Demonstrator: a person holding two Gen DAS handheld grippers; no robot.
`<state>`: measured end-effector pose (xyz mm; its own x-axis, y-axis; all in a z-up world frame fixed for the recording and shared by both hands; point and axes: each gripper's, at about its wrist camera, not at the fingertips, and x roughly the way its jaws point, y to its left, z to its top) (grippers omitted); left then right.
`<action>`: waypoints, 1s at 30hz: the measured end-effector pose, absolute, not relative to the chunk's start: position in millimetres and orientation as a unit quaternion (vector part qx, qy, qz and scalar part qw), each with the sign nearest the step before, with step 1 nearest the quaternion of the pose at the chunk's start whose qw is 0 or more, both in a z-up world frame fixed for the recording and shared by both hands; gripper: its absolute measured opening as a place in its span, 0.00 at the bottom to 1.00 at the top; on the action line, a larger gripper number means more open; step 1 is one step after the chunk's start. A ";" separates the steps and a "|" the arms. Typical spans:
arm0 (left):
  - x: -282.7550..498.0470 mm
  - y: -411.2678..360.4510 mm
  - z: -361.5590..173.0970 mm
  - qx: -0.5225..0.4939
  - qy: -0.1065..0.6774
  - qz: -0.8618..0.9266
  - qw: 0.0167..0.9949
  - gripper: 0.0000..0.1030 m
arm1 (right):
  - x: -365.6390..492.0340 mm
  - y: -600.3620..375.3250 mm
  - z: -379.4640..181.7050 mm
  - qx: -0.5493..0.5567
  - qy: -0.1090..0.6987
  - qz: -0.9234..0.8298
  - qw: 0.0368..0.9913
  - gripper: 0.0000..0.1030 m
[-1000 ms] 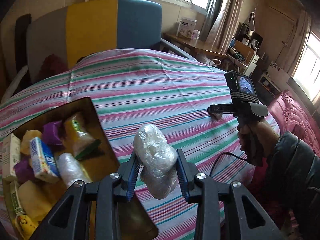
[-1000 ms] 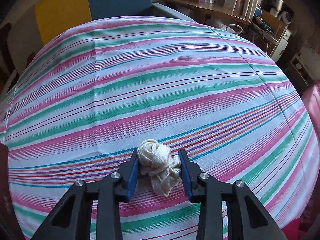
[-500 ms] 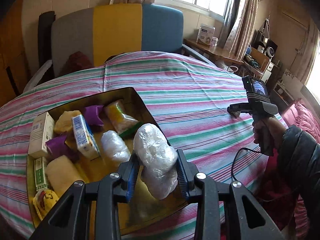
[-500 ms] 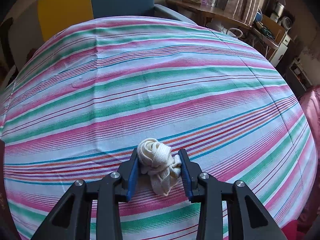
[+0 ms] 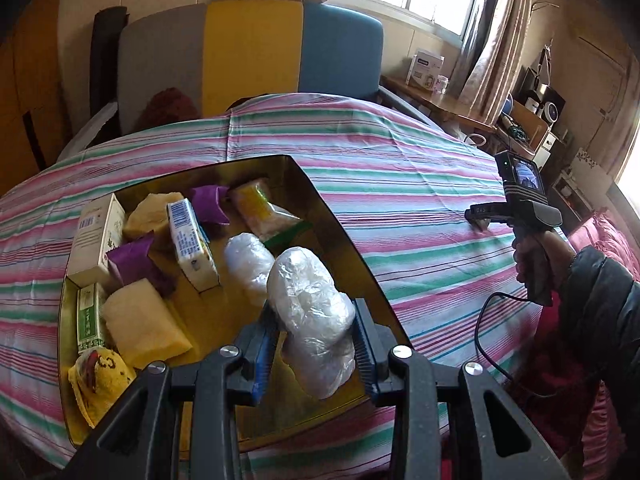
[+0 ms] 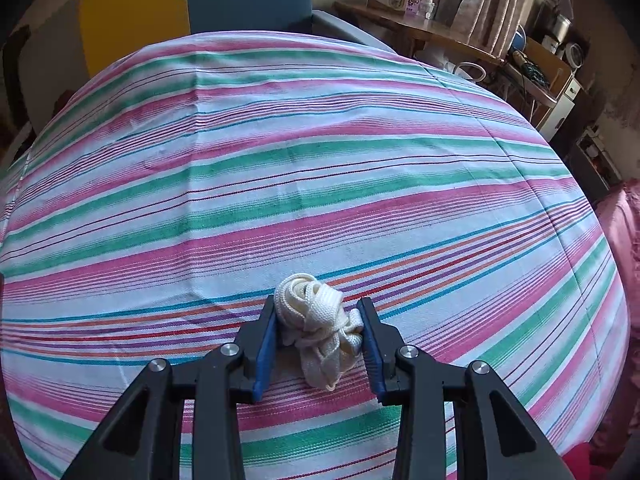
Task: Organize objects
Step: 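Carry the wrapped bundle into the gold tray and open the left tool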
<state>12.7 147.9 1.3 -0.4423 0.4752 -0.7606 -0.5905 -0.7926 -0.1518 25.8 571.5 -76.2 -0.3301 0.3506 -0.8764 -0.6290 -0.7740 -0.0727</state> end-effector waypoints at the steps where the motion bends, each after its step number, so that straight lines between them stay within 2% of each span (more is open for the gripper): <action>1: 12.3 146.4 0.7 -0.425 0.066 0.847 0.314 0.34 | 25.9 571.1 -76.3 -0.492 0.143 0.803 0.305 0.37; 22: 2.8 123.3 -6.6 -0.436 0.049 0.850 0.292 0.34 | 20.5 569.3 -79.6 -0.497 0.106 0.805 0.306 0.37; 30: -8.4 67.6 -7.2 -0.443 0.018 0.863 0.243 0.34 | 20.6 568.9 -79.6 -0.497 0.103 0.805 0.307 0.37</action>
<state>-8.4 67.6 -7.2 -0.4898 0.4036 -0.7728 -0.4358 -0.8811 -0.1840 20.6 568.9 -79.6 -0.3183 0.3914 -0.8634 -0.5964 -0.7906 -0.1385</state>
